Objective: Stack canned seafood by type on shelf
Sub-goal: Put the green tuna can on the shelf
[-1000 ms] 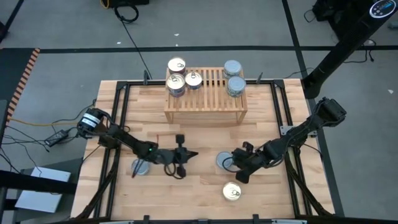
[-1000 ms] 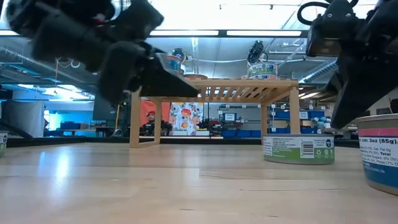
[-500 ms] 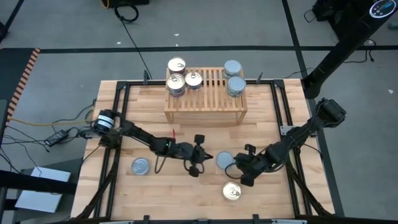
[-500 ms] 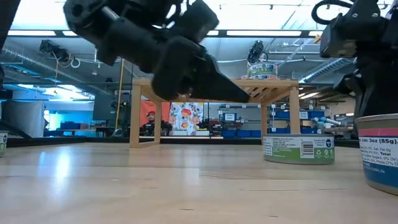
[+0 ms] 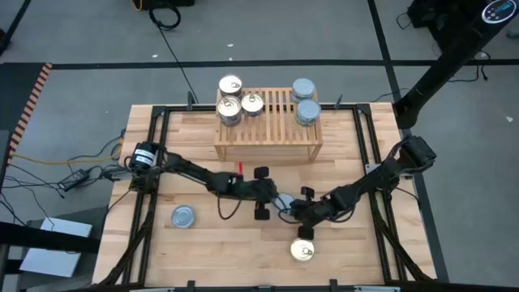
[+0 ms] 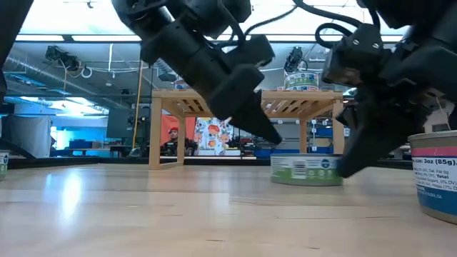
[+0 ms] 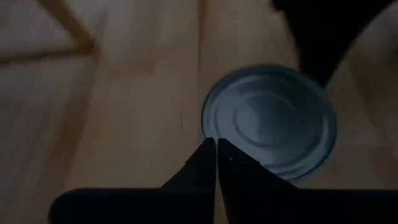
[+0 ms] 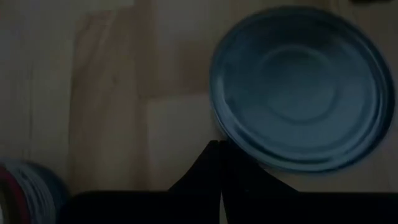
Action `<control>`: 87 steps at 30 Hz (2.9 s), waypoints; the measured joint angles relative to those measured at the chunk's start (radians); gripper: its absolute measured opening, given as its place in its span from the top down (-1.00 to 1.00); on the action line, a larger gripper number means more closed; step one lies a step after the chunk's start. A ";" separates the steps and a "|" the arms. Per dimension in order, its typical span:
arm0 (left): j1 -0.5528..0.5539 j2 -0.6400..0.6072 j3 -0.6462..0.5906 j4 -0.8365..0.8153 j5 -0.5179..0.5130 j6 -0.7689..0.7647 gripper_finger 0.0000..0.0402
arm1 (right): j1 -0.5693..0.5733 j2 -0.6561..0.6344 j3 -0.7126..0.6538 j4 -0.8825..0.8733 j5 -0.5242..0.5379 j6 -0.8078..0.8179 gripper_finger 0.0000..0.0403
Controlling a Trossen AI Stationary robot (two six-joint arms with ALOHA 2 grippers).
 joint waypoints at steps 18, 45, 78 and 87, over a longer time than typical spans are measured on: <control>0.077 0.000 0.019 -0.106 0.149 -0.377 0.45 | -0.001 0.001 0.000 0.055 0.026 -0.056 0.95; 0.081 0.021 0.021 -0.105 0.223 -0.191 0.99 | 0.005 0.000 0.000 0.090 0.043 -0.072 0.94; 0.094 -0.058 0.018 -0.215 0.272 -0.304 0.34 | 0.035 0.000 0.002 0.097 0.045 -0.043 0.94; 0.101 -0.042 0.018 -0.269 0.276 -0.359 0.44 | 0.035 0.000 0.002 0.097 0.045 -0.045 0.94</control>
